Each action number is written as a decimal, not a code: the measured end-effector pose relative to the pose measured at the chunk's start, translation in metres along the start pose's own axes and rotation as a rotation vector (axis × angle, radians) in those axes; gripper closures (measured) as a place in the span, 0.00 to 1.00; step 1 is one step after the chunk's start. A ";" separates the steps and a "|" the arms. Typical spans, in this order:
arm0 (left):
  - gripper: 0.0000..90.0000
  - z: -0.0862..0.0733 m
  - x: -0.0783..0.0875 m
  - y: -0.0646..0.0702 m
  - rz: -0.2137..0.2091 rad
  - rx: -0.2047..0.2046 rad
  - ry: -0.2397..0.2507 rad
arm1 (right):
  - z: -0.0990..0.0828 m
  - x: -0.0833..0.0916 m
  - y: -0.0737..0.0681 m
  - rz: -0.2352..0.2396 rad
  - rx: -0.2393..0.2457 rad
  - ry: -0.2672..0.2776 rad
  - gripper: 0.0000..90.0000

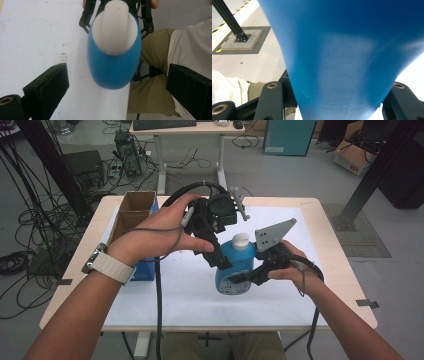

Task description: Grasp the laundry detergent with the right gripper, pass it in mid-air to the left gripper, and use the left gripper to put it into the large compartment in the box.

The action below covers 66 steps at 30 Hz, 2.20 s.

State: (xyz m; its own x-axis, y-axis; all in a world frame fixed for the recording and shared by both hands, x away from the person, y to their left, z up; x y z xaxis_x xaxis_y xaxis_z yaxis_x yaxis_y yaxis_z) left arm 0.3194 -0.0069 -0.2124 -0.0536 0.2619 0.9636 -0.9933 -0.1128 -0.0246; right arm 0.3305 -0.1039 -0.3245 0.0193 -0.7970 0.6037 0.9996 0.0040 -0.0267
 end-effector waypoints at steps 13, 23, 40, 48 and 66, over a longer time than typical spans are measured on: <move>0.06 0.000 0.000 0.000 -0.001 0.003 -0.001 | 0.000 0.000 0.000 0.001 -0.001 -0.003 0.48; 0.06 0.000 0.000 0.000 0.000 0.004 -0.001 | 0.000 0.000 0.000 0.004 -0.001 -0.007 0.48; 0.06 0.000 0.001 0.000 0.008 0.003 -0.002 | 0.000 0.002 0.000 0.003 -0.006 -0.007 0.48; 0.06 0.000 0.001 0.000 0.006 0.004 -0.001 | -0.001 0.001 0.000 0.007 -0.009 -0.010 0.48; 0.06 0.000 0.001 0.000 0.009 0.005 -0.002 | -0.001 0.001 0.000 0.006 -0.009 -0.010 0.48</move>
State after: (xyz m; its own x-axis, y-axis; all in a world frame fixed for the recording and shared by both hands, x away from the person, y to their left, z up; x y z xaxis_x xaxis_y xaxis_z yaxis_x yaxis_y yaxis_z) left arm 0.3193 -0.0063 -0.2118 -0.0627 0.2587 0.9639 -0.9922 -0.1200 -0.0323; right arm 0.3307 -0.1052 -0.3248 0.0258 -0.7907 0.6117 0.9993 0.0038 -0.0373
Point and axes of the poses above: each handheld gripper's, and its own axes: x roughly backward along the jaws, z roughly out of its top, y roughly to its right, the point moved 7 cm from there along -x, roughly forward along the jaws, and after that the axes turned 7 degrees about -y, right-handed, at the moved point
